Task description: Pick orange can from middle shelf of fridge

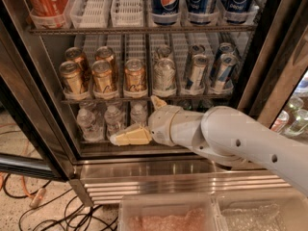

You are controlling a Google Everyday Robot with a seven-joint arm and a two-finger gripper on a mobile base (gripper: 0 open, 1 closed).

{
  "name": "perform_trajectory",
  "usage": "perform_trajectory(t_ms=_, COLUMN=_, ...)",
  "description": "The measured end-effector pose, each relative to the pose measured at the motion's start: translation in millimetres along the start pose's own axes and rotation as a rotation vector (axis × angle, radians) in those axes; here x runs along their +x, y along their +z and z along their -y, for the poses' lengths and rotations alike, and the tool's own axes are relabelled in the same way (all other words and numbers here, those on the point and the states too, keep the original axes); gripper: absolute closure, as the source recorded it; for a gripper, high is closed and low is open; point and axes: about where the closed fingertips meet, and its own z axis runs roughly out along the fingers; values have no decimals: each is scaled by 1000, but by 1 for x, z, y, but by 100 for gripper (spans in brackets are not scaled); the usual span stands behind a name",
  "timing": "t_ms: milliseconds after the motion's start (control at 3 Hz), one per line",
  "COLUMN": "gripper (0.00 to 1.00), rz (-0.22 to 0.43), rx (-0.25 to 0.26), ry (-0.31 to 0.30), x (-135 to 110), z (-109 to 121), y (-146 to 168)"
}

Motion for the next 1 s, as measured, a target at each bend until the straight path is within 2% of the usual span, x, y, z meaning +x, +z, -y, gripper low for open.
perform_trajectory(t_ms=667, gripper=0, rz=60, rx=70, ry=18, x=-2, z=25, y=5)
perform_trajectory(t_ms=1000, gripper=0, rz=92, rx=56, ry=30, x=-19, z=30, y=20)
